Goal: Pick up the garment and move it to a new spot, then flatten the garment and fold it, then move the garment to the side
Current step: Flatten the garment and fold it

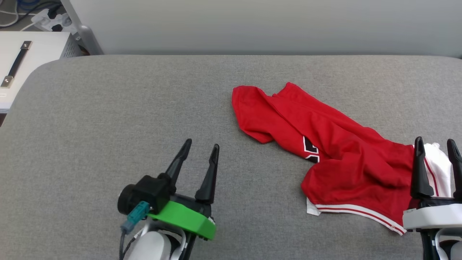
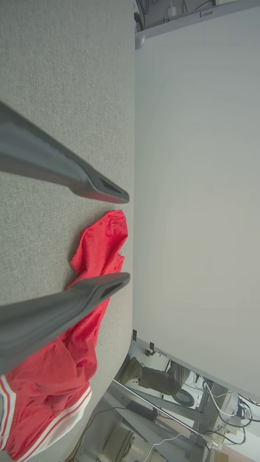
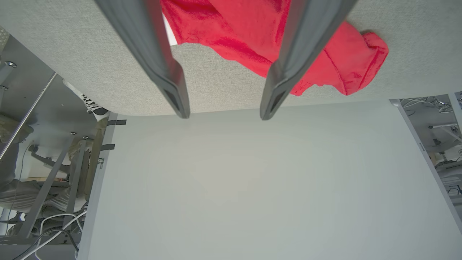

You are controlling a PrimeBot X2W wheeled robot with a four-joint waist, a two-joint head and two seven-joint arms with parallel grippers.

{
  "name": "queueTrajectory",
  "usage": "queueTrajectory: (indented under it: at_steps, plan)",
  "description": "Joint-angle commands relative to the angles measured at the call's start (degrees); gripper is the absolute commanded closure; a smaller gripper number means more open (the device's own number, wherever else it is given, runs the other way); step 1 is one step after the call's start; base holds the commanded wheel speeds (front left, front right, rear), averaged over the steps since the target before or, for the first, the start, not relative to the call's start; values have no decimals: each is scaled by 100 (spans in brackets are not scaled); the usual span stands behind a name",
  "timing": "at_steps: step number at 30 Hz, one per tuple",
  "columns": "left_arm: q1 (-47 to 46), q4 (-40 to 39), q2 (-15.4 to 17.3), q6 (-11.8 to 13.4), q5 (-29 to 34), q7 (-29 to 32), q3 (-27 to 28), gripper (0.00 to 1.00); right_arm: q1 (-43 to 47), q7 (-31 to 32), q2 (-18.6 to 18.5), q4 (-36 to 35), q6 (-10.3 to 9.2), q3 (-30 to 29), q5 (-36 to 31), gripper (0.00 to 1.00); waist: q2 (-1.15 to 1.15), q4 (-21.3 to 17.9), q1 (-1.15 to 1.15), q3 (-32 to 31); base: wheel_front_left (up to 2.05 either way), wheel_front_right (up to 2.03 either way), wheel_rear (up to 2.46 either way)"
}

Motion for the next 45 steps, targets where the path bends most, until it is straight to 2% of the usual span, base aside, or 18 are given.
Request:
queueTrajectory:
  at_steps: [1, 4, 6, 15, 17, 21, 26, 31, 34, 39, 40, 41, 42, 45]
  plan:
    - [-69, 131, -37, -16, -14, -33, -174, 0, -25, -64, 16, 18, -5, -65, -51, 0, 0, -61, 0, 58, 0, 0, 0]
    - [-312, 404, -32, -16, -128, 1, -444, 0, -53, -62, 28, -14, -5, -177, -91, 0, 0, -112, 0, 115, 0, 0, 0]
    - [-570, 560, -28, -16, -226, 283, -656, 0, -60, -57, 40, -59, -5, -252, -126, 0, 0, -153, 0, 152, 0, 0, 0]
    - [-1676, 800, -37, 45, -1349, 3152, -1747, 0, -111, 15, 104, -209, -5, -287, -226, 0, 0, -495, 0, 390, 0, 0, 0]
    - [-1894, 889, -38, 140, -1439, 3646, -1956, 0, -147, 25, 114, -226, -5, -235, -240, 0, 0, -603, 0, 448, 0, 0, 0]
    - [-2240, 1081, -39, 327, -1646, 4150, -2283, 0, -208, 42, 129, -255, -5, -158, -259, 0, 0, -806, 0, 601, 0, 0, 0]
    - [-2577, 1435, -39, 498, -1928, 4276, -2574, 0, -253, 23, 140, -264, -5, -104, -290, 0, 0, -1032, 0, 788, 0, 0, 0]
    - [-2884, 1979, -40, 667, -1943, 4042, -2716, 0, -332, -23, 150, -225, -5, -73, -278, 0, 0, -1196, 0, 974, 0, 0, 0]
    - [-2985, 2217, -40, 669, -2087, 3875, -2783, 0, -369, -54, 156, -187, -5, -85, -268, 0, 0, -1236, 0, 1055, 0, 0, 0]
    - [-3059, 2460, -40, 489, -2513, 3753, -3064, 0, -420, -100, 164, -119, -5, -120, -270, 0, 0, -1222, 0, 1127, 0, 0, 0]
    - [-3056, 2484, -40, 451, -2620, 3758, -3148, 9, -431, -107, 165, -104, -5, -139, -274, 0, 0, -1200, 0, 1130, 0, 0, 0]
    - [-3061, 2501, -40, 425, -2689, 3754, -3215, 74, -441, -110, 166, -92, -5, -150, -280, 0, 0, -1182, 0, 1132, 0, 0, 0]
    - [-3075, 2521, -40, 400, -2754, 3723, -3288, 100, -455, -112, 166, -80, -5, -153, -290, 0, 0, -1153, 0, 1129, 0, 0, 0]
    - [-3108, 2610, -40, 397, -2859, 3529, -3379, 100, -480, -115, 168, -58, -5, -140, -317, 0, 0, -1070, 0, 1079, 0, 0, 0]
